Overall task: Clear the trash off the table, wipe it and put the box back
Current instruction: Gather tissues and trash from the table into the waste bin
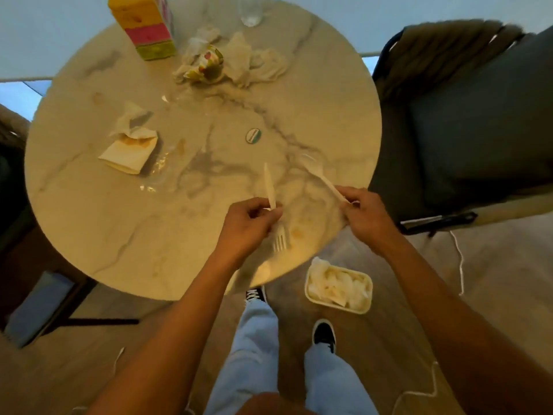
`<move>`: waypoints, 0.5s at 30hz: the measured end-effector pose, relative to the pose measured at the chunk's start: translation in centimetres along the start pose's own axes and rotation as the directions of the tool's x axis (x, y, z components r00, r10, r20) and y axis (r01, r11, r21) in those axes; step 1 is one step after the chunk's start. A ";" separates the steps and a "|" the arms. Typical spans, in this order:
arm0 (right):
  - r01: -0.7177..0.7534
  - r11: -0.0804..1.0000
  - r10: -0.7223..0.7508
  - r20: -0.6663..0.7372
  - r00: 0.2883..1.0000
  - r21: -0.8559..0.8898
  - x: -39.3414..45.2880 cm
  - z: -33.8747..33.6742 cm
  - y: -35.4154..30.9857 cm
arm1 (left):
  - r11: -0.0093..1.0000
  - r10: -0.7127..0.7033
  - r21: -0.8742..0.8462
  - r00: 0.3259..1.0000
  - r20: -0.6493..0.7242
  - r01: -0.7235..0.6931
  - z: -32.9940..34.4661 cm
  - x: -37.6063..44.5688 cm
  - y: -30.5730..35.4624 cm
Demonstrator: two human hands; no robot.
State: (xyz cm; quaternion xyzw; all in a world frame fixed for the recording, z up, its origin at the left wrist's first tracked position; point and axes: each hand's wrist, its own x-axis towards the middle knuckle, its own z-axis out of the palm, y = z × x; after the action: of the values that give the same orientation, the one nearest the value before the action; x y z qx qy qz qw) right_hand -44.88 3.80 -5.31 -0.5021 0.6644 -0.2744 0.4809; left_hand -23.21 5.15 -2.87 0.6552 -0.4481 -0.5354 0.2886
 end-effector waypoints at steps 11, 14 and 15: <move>-0.324 0.905 0.371 -0.143 0.917 0.275 -10.5 -9.4 20.5 | 0.969 -0.023 0.233 0.906 0.422 -0.084 16.5 -4.9 -9.2; -0.373 0.858 0.457 -0.193 0.868 0.352 -10.1 -7.4 26.1 | 0.950 -0.133 0.313 0.918 0.373 0.010 19.5 -3.4 -14.1; -0.372 0.834 0.486 -0.223 0.845 0.407 -9.6 -6.4 27.7 | 0.935 -0.167 0.351 0.925 0.340 0.039 20.3 -2.8 -15.8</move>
State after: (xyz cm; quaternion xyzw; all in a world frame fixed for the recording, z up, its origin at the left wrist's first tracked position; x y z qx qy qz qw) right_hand -61.56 21.58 -22.80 -0.1939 0.7699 -0.3479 0.4986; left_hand -38.38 16.48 -20.44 0.6071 -0.5433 -0.5772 0.0547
